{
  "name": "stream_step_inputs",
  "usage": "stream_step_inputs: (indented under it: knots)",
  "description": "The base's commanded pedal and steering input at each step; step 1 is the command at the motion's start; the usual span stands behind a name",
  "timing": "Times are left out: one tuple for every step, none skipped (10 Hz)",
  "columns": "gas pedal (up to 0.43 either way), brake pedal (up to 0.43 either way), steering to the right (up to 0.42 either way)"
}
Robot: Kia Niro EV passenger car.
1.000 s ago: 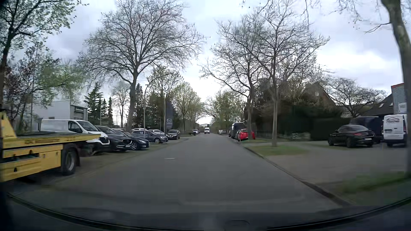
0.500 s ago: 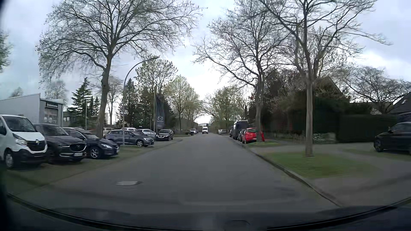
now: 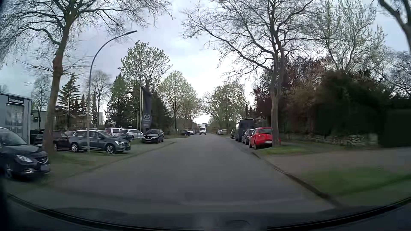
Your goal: Follow the waypoints while adhering to traffic rules and regulations
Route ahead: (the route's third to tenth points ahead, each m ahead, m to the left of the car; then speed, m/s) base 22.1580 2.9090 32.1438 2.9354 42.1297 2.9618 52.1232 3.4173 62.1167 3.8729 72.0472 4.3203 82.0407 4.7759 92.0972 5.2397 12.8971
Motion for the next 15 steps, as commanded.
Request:
stream_step_inputs:
  knots:
    - [0.169,0.0,0.001]
    - [0.169,0.0,0.001]
    - [0.169,0.0,0.001]
    - [0.169,0.0,0.0]
    - [0.169,0.0,0.001]
    - [0.169,0.0,0.0]
    - [0.169,0.0,0.0]
    - [0.169,0.0,0.0]
    - [0.169,0.0,0.0]
    - [0.169,0.0,0.0]
    - [0.169,0.0,0.0]
    - [0.169,0.0,-0.001]
    - [0.169,0.0,-0.003]
    - [0.169,0.0,-0.004]
    - [0.169,0.0,-0.006]
